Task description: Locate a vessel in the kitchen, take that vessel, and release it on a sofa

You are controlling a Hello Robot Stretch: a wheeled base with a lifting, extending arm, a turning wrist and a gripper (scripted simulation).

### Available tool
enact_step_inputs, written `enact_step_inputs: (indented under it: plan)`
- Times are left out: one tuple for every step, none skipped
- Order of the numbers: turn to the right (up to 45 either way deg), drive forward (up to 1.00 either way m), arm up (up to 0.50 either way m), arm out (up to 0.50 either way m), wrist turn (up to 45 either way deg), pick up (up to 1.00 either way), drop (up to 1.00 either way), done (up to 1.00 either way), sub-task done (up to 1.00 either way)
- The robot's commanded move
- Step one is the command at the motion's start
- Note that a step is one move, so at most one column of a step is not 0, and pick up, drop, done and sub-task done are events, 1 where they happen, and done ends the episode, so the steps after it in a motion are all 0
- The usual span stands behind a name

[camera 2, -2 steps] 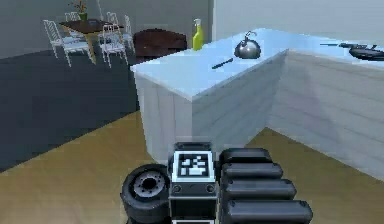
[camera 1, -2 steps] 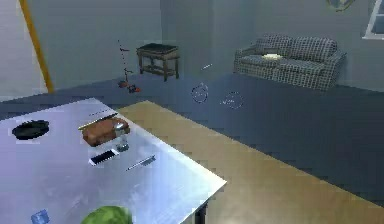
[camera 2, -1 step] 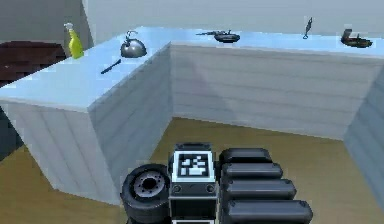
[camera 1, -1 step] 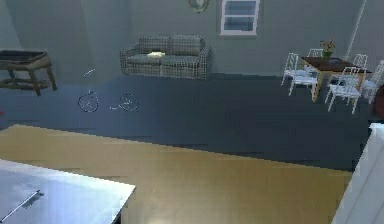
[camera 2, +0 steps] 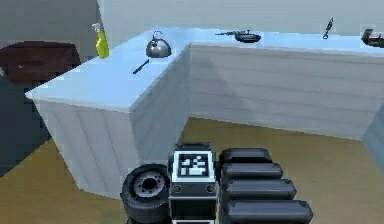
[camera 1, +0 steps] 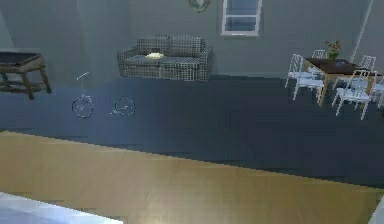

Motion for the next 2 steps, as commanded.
enact_step_inputs:
  plan:
    - [45.0, 0.0, 0.0, 0.0, 0.0, 0.0, 0.0, 0.0, 0.0]
    - [45.0, 0.0, 0.0, 0.0, 0.0, 0.0, 0.0, 0.0, 0.0]
